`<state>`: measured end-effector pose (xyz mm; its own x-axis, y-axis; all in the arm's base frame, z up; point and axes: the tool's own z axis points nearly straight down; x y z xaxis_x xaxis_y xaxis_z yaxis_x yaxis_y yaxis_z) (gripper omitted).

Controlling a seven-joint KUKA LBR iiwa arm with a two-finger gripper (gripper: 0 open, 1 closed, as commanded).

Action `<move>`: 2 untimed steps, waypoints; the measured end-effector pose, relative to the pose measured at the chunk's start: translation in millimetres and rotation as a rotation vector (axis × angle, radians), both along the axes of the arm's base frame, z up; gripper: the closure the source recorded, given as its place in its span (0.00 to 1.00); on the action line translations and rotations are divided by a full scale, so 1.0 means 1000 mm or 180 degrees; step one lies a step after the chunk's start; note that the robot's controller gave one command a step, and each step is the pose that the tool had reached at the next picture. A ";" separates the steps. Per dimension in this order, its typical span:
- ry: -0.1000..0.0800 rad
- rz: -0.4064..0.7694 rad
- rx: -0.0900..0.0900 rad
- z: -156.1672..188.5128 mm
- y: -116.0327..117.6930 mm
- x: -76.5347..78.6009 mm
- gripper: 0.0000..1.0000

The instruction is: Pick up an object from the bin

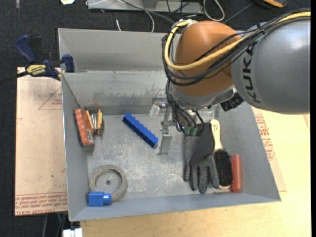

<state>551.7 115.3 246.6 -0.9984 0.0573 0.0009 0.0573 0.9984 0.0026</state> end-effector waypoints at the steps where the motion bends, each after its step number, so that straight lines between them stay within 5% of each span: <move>1: -0.0033 0.0339 0.0004 0.019 -0.030 0.019 0.00; 2: -0.0013 -0.0183 0.0004 0.029 -0.099 0.006 0.00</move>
Offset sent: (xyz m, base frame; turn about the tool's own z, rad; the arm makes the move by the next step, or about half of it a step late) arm 0.0002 -0.1244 0.0332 0.0969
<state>557.9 15.9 275.2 -0.9934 0.1144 -0.0029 0.1144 0.9934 0.0043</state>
